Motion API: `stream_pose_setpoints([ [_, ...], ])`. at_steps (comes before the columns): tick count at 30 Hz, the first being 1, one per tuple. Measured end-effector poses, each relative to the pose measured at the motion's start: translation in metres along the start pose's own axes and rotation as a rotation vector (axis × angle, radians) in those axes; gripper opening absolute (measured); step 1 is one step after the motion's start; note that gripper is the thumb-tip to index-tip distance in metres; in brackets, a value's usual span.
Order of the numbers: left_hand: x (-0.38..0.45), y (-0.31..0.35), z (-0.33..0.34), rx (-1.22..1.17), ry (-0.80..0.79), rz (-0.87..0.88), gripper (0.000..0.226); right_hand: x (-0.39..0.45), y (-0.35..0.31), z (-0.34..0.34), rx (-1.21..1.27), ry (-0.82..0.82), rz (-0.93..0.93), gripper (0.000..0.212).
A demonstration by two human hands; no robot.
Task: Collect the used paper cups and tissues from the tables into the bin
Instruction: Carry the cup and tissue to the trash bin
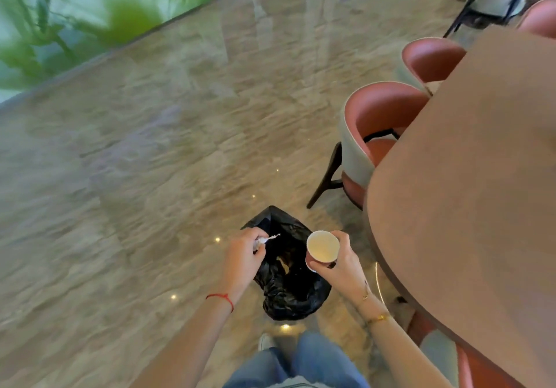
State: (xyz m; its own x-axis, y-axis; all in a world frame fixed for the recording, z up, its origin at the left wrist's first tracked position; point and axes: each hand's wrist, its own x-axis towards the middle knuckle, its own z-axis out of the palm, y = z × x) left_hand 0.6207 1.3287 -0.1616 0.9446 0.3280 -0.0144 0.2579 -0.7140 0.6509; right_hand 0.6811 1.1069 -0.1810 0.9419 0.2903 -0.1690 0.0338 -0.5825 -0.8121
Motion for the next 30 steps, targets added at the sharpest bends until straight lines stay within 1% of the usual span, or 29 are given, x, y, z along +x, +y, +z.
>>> stream_pose_setpoints([
  [5, 0.053, -0.025, 0.04, 0.02, -0.118, -0.032, 0.019, 0.05, 0.012, 0.022, -0.028, -0.046, 0.104, 0.068],
  [9, 0.081, -0.043, 0.068, 0.014, -0.171, -0.074, 0.025, 0.087, 0.031, 0.036, -0.059, -0.143, 0.184, 0.071],
  [13, 0.097, -0.062, 0.087, 0.078, -0.31, -0.124, 0.043, 0.109, 0.056, 0.048, -0.08, -0.284, 0.285, 0.087],
  [15, 0.102, -0.069, 0.091, 0.074, -0.32, -0.143, 0.045, 0.115, 0.067, 0.048, -0.099, -0.313, 0.302, 0.09],
  [17, 0.104, -0.071, 0.09, 0.067, -0.303, -0.14, 0.042, 0.12, 0.073, 0.044, -0.111, -0.316, 0.301, 0.084],
  [19, 0.105, -0.071, 0.084, 0.07, -0.287, -0.124, 0.037, 0.123, 0.072, 0.036, -0.15, -0.295, 0.271, 0.073],
  [22, 0.102, -0.065, 0.065, 0.104, -0.258, -0.125, 0.032, 0.123, 0.059, 0.021, -0.252, -0.249, 0.153, 0.056],
  [27, 0.092, -0.039, 0.017, 0.117, -0.171, -0.09, 0.028, 0.117, 0.019, -0.008, -0.303, -0.152, -0.024, 0.046],
  [30, 0.078, -0.029, -0.015, 0.124, -0.075, -0.078, 0.027, 0.109, 0.001, -0.021, -0.309, -0.115, -0.091, 0.044],
])
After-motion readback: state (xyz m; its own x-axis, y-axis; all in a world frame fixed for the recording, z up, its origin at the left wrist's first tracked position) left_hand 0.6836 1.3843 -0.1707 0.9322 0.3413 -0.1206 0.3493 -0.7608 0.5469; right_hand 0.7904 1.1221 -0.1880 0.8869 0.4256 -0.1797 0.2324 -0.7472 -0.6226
